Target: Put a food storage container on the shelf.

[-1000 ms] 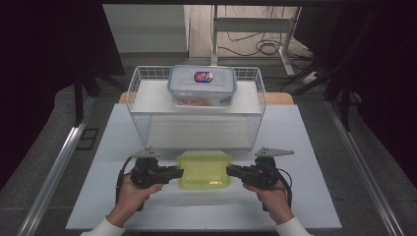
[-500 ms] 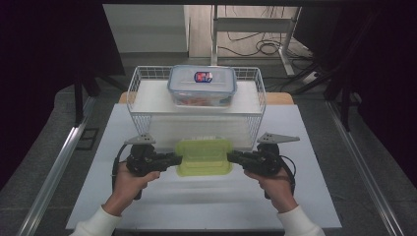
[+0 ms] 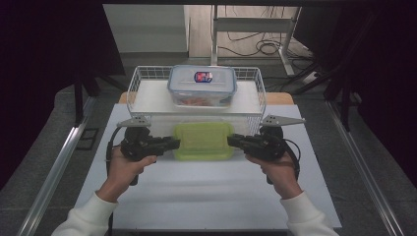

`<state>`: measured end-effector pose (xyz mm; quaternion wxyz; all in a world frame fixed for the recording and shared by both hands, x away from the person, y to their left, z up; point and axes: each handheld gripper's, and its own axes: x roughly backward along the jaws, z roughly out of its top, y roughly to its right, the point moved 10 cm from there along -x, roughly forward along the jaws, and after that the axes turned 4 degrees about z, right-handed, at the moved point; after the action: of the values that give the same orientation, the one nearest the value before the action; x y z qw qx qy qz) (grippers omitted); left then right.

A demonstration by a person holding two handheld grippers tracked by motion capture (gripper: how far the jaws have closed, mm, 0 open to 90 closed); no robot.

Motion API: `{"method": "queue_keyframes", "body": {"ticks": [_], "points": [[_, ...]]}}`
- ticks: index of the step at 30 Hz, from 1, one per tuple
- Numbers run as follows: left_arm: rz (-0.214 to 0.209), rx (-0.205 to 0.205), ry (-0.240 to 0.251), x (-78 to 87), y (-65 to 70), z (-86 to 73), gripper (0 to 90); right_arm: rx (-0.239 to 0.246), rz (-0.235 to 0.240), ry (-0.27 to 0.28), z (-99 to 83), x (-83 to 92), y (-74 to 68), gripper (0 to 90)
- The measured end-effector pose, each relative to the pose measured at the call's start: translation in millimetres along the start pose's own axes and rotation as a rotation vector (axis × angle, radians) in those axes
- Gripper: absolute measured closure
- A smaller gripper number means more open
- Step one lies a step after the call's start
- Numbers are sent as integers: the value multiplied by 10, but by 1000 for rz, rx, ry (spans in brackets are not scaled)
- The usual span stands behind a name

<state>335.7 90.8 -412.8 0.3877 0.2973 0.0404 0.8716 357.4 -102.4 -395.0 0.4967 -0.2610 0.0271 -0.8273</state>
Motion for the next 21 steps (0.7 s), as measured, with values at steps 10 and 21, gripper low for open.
{"method": "queue_keyframes", "body": {"ticks": [10,21], "points": [[7,-9,18,61,-18,223,775,19,-6,18,244,38,-6,800],[14,-15,25,84,-60,419,777,36,-19,19,425,49,27,801]]}}
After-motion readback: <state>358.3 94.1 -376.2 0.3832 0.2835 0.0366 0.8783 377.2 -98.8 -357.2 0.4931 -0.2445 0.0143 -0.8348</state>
